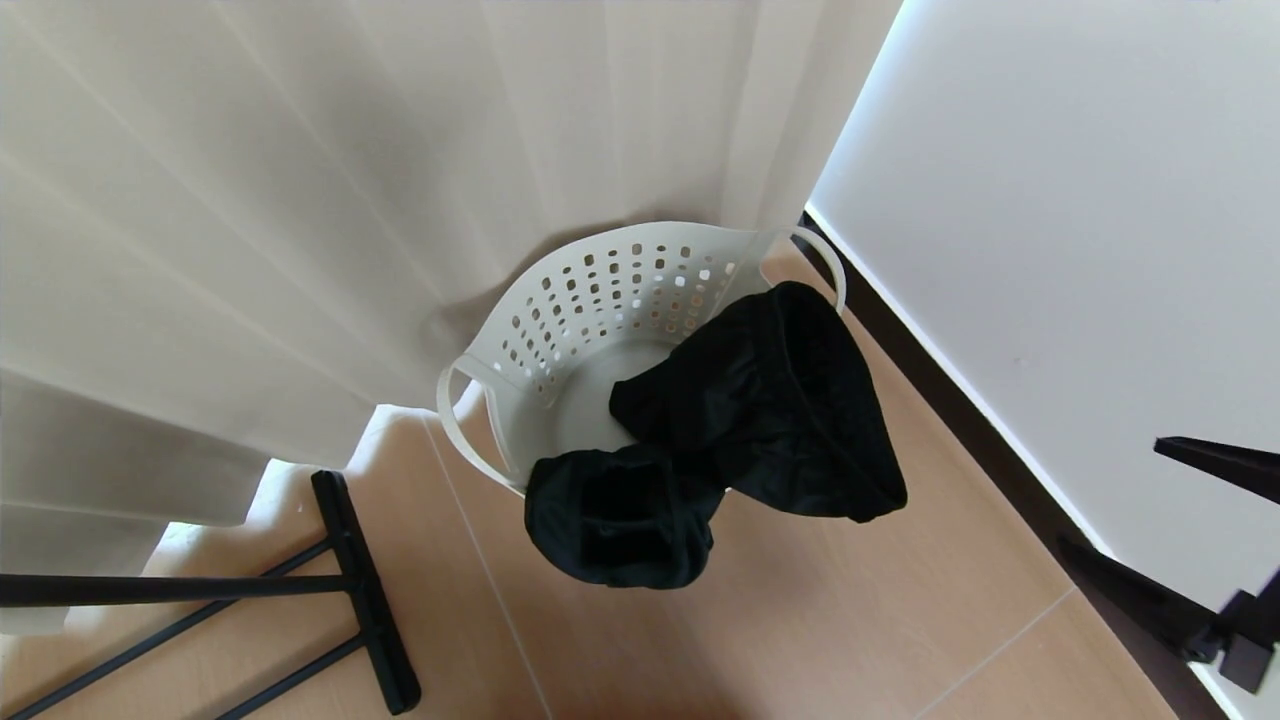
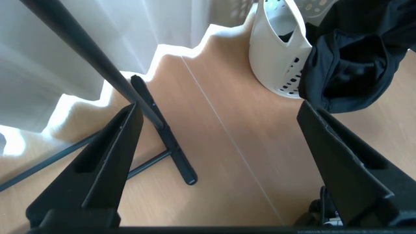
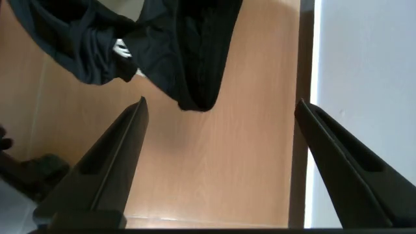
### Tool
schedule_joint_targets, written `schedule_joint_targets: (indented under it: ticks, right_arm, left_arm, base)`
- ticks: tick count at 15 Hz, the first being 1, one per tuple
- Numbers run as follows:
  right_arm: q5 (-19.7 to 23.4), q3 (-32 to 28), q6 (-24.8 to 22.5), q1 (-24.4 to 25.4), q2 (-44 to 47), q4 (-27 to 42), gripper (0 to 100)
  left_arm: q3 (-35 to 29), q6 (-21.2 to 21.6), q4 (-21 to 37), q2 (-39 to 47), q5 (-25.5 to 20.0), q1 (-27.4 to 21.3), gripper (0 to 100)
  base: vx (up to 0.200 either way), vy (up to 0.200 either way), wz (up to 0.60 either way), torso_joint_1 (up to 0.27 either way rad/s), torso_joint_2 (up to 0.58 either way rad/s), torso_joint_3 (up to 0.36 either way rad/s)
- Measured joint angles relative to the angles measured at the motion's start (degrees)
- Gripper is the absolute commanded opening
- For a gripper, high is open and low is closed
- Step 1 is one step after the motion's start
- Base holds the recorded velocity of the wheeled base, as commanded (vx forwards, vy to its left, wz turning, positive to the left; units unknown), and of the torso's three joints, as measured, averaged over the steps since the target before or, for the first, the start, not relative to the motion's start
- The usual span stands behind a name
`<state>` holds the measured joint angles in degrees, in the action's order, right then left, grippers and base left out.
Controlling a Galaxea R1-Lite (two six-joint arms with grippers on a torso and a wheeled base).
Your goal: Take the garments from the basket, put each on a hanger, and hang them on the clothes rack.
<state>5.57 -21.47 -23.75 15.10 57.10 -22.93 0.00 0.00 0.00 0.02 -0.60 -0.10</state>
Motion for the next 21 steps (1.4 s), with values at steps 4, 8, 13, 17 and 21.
schedule_joint_targets:
  ticks: [4,8,13,17,21]
  right_arm:
    - [0.01,-11.17,-7.80,0.16,14.67,-3.45,100]
    - [0.33,-23.39,-21.63,0.24,26.53,-3.43,100]
    - [5.07,-37.16,-32.79,0.24,40.30,-3.23,100]
    - [7.95,-43.78,-35.36,0.85,46.48,-3.17,100]
    - [7.51,-49.64,-37.14,1.18,51.72,-3.15,100]
  left_arm:
    - [0.00,0.00,0.00,0.00,-0.02,0.00,100]
    - [0.00,0.00,0.00,0.00,-0.02,0.00,100]
    - [0.00,0.00,0.00,0.00,-0.02,0.00,100]
    - [0.00,0.00,0.00,0.00,-0.02,0.00,100]
    - [0.00,0.00,0.00,0.00,-0.02,0.00,100]
  base:
    - [0.000,0.000,0.00,0.000,0.00,0.000]
    - [0.000,0.000,0.00,0.000,0.00,0.000]
    - [0.000,0.000,0.00,0.000,0.00,0.000]
    - [0.000,0.000,0.00,0.000,0.00,0.000]
    - [0.000,0.000,0.00,0.000,0.00,0.000]
